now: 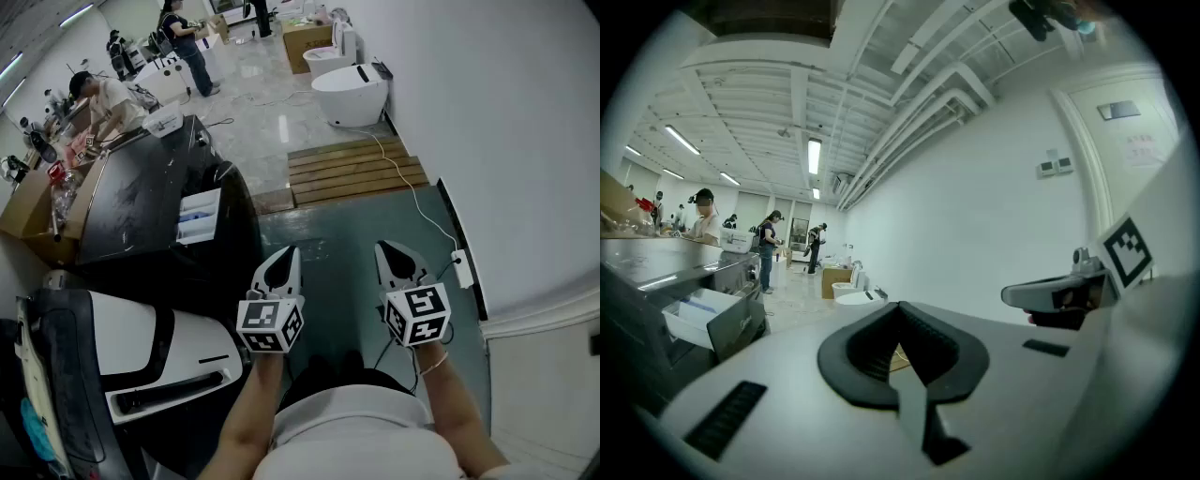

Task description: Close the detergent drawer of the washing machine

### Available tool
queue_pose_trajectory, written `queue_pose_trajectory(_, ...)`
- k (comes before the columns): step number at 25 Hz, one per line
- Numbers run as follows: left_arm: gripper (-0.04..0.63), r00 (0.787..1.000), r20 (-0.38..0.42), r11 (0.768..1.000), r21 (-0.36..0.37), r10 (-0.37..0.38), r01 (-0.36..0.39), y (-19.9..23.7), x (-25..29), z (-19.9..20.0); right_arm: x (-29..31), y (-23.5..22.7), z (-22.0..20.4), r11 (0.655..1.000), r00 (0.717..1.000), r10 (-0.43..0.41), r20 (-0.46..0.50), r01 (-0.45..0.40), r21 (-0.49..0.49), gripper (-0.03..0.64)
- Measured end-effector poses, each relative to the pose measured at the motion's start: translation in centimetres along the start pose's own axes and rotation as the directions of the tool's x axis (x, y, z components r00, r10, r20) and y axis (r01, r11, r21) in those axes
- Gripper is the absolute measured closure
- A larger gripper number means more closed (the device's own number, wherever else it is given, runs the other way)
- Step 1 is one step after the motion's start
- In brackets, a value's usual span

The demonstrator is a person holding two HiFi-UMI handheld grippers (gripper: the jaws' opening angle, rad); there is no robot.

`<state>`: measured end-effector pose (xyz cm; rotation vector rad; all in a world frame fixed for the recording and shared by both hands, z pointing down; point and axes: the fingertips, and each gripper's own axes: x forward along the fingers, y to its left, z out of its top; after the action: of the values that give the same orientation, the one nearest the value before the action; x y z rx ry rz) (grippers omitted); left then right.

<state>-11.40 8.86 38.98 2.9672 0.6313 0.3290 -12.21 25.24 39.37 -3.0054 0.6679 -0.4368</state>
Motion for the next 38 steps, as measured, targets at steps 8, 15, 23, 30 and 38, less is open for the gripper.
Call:
queue_pose_trajectory(8, 0.603, 0.999, -0.020, 1.000, -0.004, 0.025, -0.025, -0.8, -0.3, -1.4, -0.9, -1.0, -1.0, 1.000, 1.000, -0.023, -0.011, 0.023, 0.012, 0.615)
queue_pose_trajectory(15, 0.592, 0.999, -0.027, 1.000, -0.013, 0.025, -0.025, -1.2, -0.1, -1.5, -1.2, -2.3, -1.4, 0.996, 0.997, -0.075, -0.007, 0.076, 0.055, 0.613)
queue_pose_trajectory(23, 0.540, 0.999, -0.028, 0.999, -0.005, 0.044, -0.044, -1.4, 0.3, -1.5, -1.0, -2.5, -1.5, 0.997, 1.000, -0.017, -0.027, 0.019, 0.081, 0.559)
queue_pose_trajectory(30, 0.495, 0.998, -0.040, 0.999, -0.018, 0.047, -0.047, -1.4, 1.0, -2.1, -0.3, -2.7, -2.2, 0.998, 0.998, 0.024, -0.063, -0.020, 0.051, 0.528)
queue_pose_trajectory(38, 0.469, 0.996, -0.080, 0.999, -0.022, 0.034, -0.035, -0.3, 4.9, -3.1, 2.5, -5.4, -2.1, 0.998, 0.997, 0.002, -0.075, 0.003, 0.069, 0.528)
